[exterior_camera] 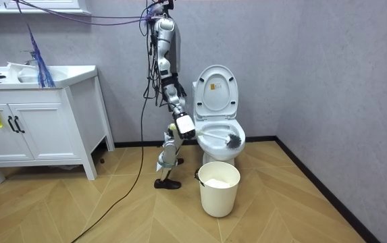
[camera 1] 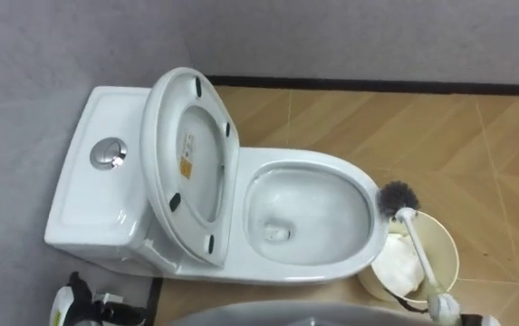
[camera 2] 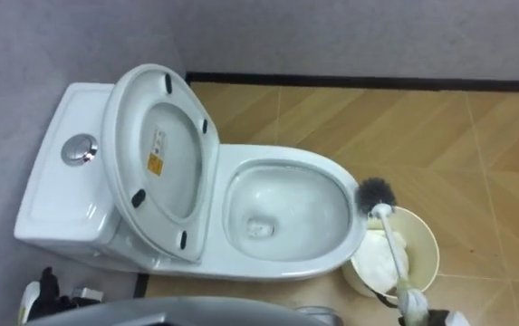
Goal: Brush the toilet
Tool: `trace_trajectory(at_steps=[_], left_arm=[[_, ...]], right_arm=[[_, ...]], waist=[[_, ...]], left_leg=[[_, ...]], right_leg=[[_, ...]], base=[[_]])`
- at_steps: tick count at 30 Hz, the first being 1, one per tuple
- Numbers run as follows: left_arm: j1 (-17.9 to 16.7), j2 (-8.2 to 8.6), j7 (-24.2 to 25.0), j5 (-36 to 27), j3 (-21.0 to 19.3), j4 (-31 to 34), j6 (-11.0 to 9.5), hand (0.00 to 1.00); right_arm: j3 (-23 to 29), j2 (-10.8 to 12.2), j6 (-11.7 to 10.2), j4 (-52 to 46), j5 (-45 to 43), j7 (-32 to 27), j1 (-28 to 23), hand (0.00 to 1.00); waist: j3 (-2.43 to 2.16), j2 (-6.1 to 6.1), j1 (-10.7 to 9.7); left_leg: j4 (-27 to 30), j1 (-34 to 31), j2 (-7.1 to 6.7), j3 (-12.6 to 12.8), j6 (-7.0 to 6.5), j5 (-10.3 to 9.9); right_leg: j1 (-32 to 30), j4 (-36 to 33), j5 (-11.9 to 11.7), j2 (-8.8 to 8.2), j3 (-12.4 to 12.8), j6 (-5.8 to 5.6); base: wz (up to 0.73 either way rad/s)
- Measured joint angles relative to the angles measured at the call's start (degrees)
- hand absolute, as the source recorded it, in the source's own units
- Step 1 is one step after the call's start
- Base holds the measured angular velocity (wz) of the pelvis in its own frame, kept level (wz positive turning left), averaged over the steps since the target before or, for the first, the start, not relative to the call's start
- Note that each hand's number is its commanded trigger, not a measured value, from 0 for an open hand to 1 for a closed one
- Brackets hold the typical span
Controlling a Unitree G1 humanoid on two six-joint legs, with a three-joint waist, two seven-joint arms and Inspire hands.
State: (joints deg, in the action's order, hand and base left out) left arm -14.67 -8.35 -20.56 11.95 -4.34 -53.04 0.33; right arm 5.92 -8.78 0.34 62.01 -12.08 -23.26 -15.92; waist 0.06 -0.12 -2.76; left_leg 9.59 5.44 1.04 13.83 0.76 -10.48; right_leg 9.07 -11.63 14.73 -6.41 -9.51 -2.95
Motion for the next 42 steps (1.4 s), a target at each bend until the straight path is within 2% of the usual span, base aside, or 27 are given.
trace_trajectory(at_steps=[2,3,8,18,28,31,40,42], left_arm=[[-0.02,0.05,1.0,1.49,-0.14,-0.85,0.4,0.0],[-0.06,0.07,1.22,1.9,-0.07,-0.91,0.54,0.0],[-0.08,0.09,2.53,2.76,-0.09,-0.97,1.09,0.0],[0.03,0.09,2.52,6.29,-0.09,-2.41,1.16,0.0],[-0.03,0.1,2.52,6.4,-0.14,-2.7,1.95,0.0],[-0.17,0.12,2.52,7.0,-0.14,-3.1,2.29,0.0],[-0.54,0.59,6.03,9.03,-0.08,-6.13,5.32,0.0],[-0.7,0.74,6.7,9.03,-0.08,-6.13,5.64,0.0]], right_arm=[[0.11,0.03,-0.03,0.04,0.65,-0.08,-0.13,0.53],[0.29,0.03,-0.05,0.09,0.66,-0.21,-0.25,0.0],[0.46,0.03,-0.07,0.84,1.64,-0.41,-0.44,0.0],[0.49,0.01,1.16,4.11,3.47,0.31,1.44,0.0],[0.52,0.03,1.09,5.48,3.31,1.42,2.86,0.0],[0.59,0.04,2.12,5.57,1.33,2.78,2.87,0.0],[0.23,0.09,4.79,7.93,0.46,7.94,3.42,0.0],[0.23,0.13,4.82,8.38,0.46,9.05,3.49,0.0]], waist=[[0.01,0.03,-0.41],[0.01,0.03,-0.5],[-0.01,-0.11,-0.7],[-0.02,-0.63,-0.73],[0.01,-0.92,-0.42],[0.0,-0.9,-0.34],[0.15,-0.64,-0.22],[0.17,-0.65,-0.14]], left_leg=[[-0.17,0.31,0.23,0.53,0.08,-0.05],[-0.17,0.29,0.26,0.56,0.08,-0.05],[-0.22,0.37,0.51,1.53,0.13,-0.07],[-0.18,0.61,0.53,1.42,0.14,-0.1],[-0.14,0.61,0.53,1.34,0.17,-0.12],[-0.15,0.64,0.53,1.34,0.19,-0.13],[0.24,1.25,0.6,1.04,0.22,-0.49],[0.33,1.21,0.6,0.99,0.22,-0.49]], right_leg=[[-0.03,0.17,-0.4,0.26,0.61,-0.02],[-0.05,0.24,-0.5,0.3,0.61,-0.02],[-0.11,0.99,-0.84,0.53,1.3,0.14],[-0.02,0.95,-0.94,0.55,1.43,0.14],[0.01,0.96,-0.94,0.58,1.43,0.14],[0.08,0.95,-0.94,0.59,1.48,0.14],[1.06,0.96,-0.94,0.59,1.12,0.14],[1.06,0.96,-0.94,0.59,1.1,0.14]], base=[[-0.19],[-0.04],[-0.08],[0.0],[0.0],[0.0],[0.01],[0.0]])
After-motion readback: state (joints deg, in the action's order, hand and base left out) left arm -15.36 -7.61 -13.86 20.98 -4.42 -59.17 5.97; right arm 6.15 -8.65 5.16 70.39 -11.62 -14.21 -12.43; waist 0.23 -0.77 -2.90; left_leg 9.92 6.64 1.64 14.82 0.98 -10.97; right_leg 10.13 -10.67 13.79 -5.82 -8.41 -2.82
